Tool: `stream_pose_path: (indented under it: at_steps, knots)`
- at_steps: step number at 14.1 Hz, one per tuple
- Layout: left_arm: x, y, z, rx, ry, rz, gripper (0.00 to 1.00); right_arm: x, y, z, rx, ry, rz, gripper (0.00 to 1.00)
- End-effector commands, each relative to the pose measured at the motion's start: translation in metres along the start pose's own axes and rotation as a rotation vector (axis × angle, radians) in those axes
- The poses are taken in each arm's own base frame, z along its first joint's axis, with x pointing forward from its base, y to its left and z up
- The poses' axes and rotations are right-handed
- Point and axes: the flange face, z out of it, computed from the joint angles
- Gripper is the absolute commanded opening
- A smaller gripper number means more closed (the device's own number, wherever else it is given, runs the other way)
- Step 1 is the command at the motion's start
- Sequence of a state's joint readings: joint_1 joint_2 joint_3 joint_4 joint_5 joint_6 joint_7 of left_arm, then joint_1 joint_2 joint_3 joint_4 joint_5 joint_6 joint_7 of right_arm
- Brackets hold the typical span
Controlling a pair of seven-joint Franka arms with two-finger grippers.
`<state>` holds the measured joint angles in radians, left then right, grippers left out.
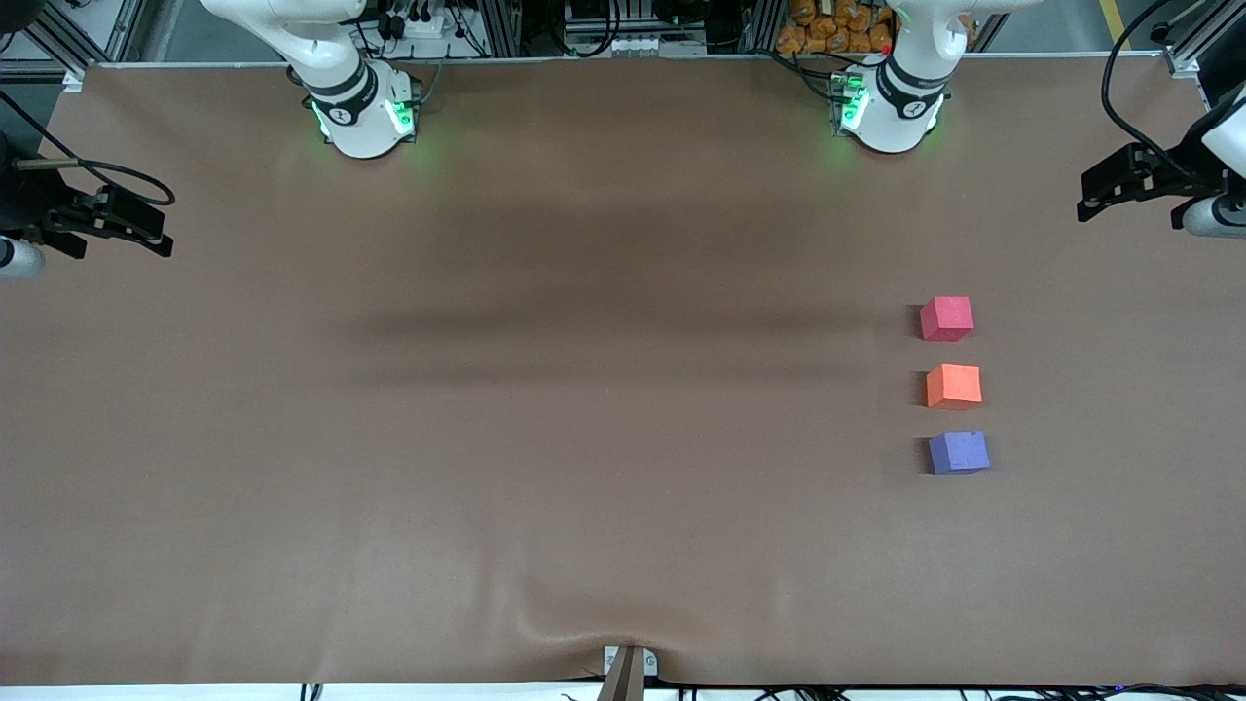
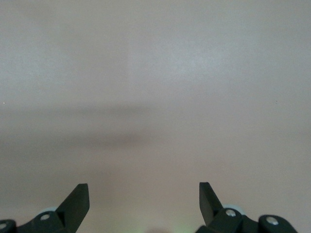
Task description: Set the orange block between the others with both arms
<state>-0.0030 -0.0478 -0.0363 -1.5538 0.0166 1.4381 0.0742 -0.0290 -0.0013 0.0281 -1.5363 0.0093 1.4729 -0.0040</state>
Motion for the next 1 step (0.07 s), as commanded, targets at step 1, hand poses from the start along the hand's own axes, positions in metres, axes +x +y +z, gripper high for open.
stream_pose_path:
  at_steps: [1]
  knots:
    - [-0.0008,-0.0007,-0.0027,0.021,-0.007,-0.020,1.00,0.0016,0.0032,-0.0048,0.005,0.004,0.009,1.00]
